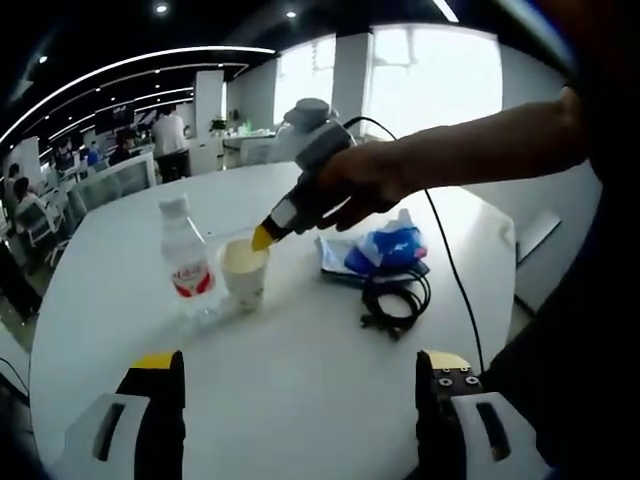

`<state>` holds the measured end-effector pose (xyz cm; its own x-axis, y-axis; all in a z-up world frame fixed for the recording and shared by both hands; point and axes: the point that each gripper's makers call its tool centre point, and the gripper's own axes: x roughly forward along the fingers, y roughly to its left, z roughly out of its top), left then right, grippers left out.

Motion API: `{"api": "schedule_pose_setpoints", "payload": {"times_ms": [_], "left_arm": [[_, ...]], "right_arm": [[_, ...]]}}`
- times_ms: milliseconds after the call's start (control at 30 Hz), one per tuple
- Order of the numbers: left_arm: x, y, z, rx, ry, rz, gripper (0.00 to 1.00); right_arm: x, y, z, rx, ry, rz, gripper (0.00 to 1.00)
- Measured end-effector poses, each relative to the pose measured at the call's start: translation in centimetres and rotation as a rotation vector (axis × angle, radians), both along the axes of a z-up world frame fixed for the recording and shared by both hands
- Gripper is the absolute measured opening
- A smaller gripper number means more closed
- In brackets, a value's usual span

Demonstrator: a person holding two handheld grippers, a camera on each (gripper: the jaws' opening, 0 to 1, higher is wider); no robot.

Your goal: Arrange the tabletop items into an orderly group along one side of the table until the central work area is clear of visible clutter.

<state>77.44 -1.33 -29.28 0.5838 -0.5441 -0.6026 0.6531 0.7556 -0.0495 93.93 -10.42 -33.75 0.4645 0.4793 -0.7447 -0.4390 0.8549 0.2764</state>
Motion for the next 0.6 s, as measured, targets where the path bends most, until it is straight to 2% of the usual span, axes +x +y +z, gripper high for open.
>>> {"api": "schedule_pose_setpoints", "payload": {"times_ms": [233,400,600], "left_arm": [[0.0,0.0,0.2,-0.006,-0.006,0.004,0.95],[-0.1,-0.3,0.4,-0.013,-0.008,-0.003,0.95],[-0.3,-0.8,0.7,-0.020,-0.008,-0.013,0.96]], "right_arm": [[-0.4,-0.5,1.0,0.023,-0.039,-0.002,0.25],[-0.4,-1.8,1.7,0.066,-0.067,-0.051,0.32],[-1.7,-3.1,2.4,0.093,-0.102,-0.073,0.42]]}}
